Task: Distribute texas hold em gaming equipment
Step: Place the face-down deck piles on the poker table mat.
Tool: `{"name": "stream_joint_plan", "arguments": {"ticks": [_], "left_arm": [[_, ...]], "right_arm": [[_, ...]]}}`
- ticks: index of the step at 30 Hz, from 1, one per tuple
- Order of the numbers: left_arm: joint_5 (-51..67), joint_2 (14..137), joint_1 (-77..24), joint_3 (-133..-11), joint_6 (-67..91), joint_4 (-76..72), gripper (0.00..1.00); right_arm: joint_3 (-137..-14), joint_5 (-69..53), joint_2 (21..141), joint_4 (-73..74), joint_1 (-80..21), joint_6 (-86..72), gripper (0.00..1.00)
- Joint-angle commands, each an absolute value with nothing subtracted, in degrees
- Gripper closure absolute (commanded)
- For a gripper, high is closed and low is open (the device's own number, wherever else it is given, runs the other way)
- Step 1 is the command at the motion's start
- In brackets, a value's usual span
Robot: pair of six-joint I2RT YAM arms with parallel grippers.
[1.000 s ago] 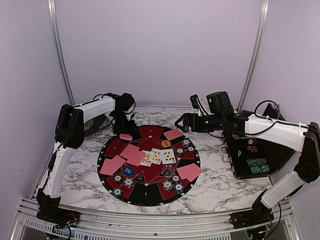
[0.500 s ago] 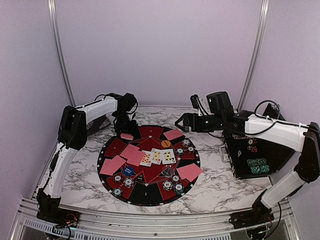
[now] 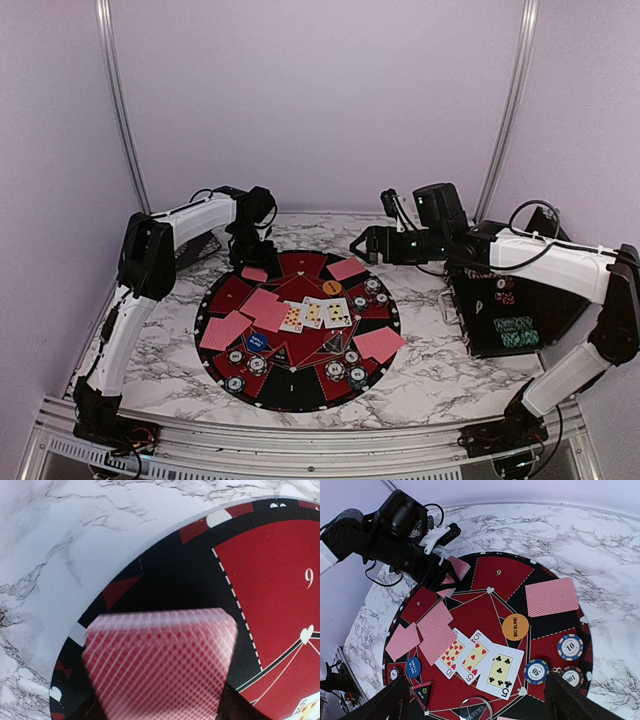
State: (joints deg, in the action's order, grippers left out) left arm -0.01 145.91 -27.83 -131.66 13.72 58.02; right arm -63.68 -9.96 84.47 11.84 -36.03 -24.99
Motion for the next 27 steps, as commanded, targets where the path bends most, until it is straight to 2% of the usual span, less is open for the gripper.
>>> {"name": "stream_joint_plan", "arguments": {"ticks": [1, 4, 11, 27], "left_arm": [[-0.8, 150.7, -27.1, -131.4, 13.0, 57.1, 0.29], [-0.9, 151.2, -27.1, -131.8, 13.0, 57.1, 0.24], [-1.6, 153.3, -27.1, -134.4, 12.8, 57.1, 0.02], [-2.8, 149.3, -26.9, -138.6, 11.1, 57.0, 0.01]], "right_arm": [[-63.9, -9.7, 83.9, 11.8, -35.5, -24.8, 0.09], [-63.8, -9.8, 83.8, 11.9, -35.5, -24.9, 0.09], [-63.6, -9.4, 83.2, 12.2, -35.5, -24.8, 0.09], [-64.8, -8.1, 83.7, 12.8, -35.5, -24.6, 0.09]]}}
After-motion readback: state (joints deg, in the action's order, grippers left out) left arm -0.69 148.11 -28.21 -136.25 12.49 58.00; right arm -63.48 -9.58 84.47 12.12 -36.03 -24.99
